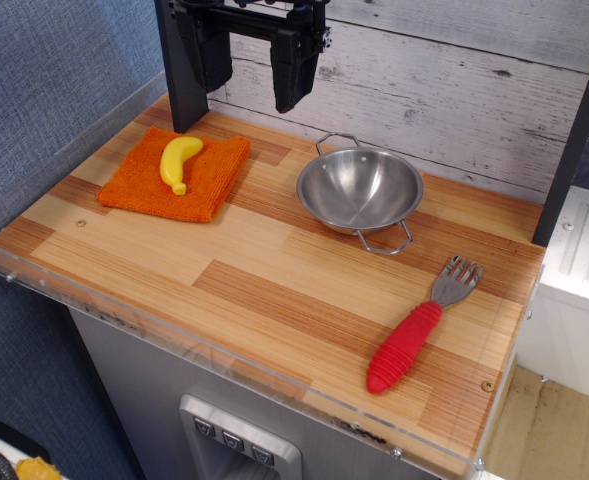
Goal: Move metal bowl to left of red fork
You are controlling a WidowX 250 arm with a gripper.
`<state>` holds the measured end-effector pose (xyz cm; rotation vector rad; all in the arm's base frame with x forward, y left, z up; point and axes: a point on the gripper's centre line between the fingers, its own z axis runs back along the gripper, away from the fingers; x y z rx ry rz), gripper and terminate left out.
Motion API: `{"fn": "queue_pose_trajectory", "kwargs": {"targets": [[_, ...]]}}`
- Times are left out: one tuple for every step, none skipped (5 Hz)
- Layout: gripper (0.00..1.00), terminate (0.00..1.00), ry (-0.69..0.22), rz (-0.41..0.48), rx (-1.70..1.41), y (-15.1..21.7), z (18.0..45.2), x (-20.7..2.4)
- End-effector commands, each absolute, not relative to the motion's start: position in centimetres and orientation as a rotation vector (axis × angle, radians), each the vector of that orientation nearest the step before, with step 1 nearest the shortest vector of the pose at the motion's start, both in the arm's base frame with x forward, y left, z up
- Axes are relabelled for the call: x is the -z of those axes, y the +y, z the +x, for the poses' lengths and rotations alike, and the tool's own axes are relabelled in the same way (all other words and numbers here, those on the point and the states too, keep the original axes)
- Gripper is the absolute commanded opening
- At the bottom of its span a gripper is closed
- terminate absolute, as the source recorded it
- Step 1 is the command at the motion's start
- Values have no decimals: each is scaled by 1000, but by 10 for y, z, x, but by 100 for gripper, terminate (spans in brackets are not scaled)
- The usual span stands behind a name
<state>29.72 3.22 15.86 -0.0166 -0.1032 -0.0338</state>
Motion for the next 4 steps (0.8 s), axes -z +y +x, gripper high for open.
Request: {"fn": "queue_pose_trajectory", "kwargs": {"targets": [[100,0,-103,-17,34,32,297,-159],[100,0,-103,-2,44,15,308,-155],[100,0,-114,7,62,-2,319,-155],[100,0,-122,21,81,-17,328,-155]]}}
